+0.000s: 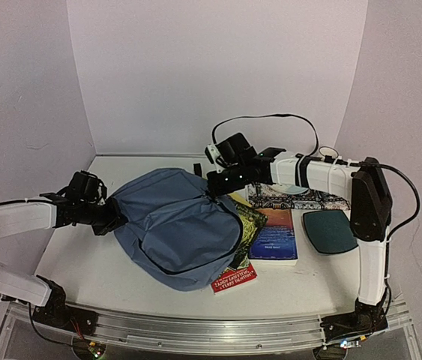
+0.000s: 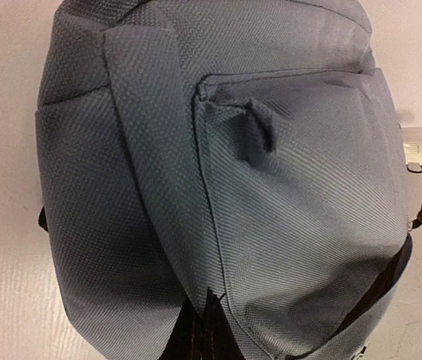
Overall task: Pack the student bag
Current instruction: Zip the lower front pocket of the student bag, then pick up the lower front pocket of the student bag, then pick up the largest pocket of the bag from the student bag.
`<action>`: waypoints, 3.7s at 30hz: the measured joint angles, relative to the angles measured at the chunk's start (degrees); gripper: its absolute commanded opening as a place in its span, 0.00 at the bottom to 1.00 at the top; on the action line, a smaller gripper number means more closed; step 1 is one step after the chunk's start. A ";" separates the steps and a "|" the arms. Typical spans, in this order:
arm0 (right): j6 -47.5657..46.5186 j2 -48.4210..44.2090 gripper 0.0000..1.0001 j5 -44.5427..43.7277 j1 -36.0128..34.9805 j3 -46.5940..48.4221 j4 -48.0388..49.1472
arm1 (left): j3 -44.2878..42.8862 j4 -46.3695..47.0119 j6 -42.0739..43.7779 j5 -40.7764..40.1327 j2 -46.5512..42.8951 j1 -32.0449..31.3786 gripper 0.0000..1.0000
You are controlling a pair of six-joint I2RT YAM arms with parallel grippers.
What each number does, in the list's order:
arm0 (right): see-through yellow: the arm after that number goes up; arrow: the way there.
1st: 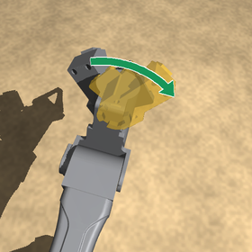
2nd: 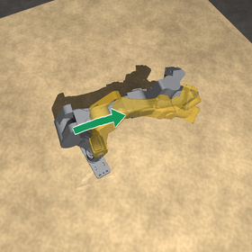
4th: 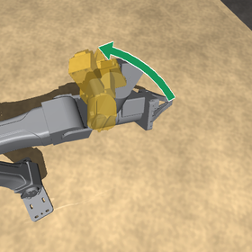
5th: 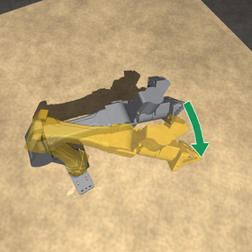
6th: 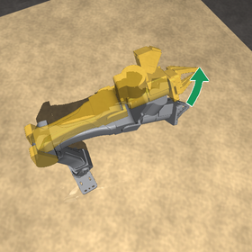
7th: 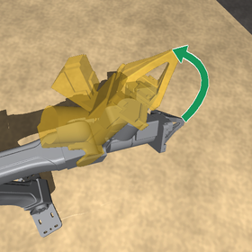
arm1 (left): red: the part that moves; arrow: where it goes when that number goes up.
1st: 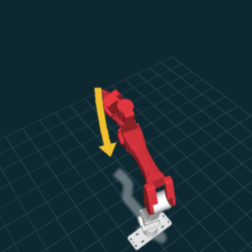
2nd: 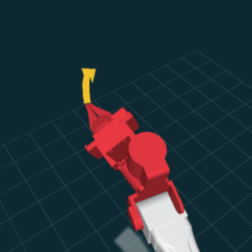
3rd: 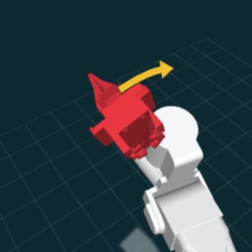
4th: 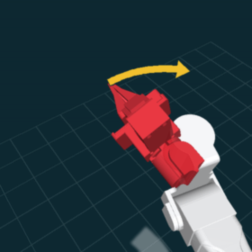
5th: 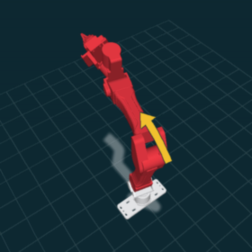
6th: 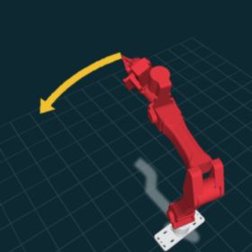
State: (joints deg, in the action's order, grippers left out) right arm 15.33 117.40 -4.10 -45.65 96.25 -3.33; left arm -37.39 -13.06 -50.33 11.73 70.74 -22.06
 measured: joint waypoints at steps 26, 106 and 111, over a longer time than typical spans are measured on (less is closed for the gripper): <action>6.60 1.68 0.00 14.88 0.22 5.81 1.79 | -22.38 -0.79 32.92 0.00 10.36 -13.14 0.68; 3.56 7.30 0.47 28.33 4.07 5.66 -8.15 | -21.73 -8.07 55.32 -8.66 11.76 -22.49 0.00; 3.58 8.92 0.40 29.70 3.17 6.08 -8.70 | -21.73 -8.11 55.32 -8.37 11.91 -22.49 0.00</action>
State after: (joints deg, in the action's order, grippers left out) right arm 18.92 126.32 25.61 -42.48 102.32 -12.03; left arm -59.11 -21.17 4.99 3.36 82.65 -44.56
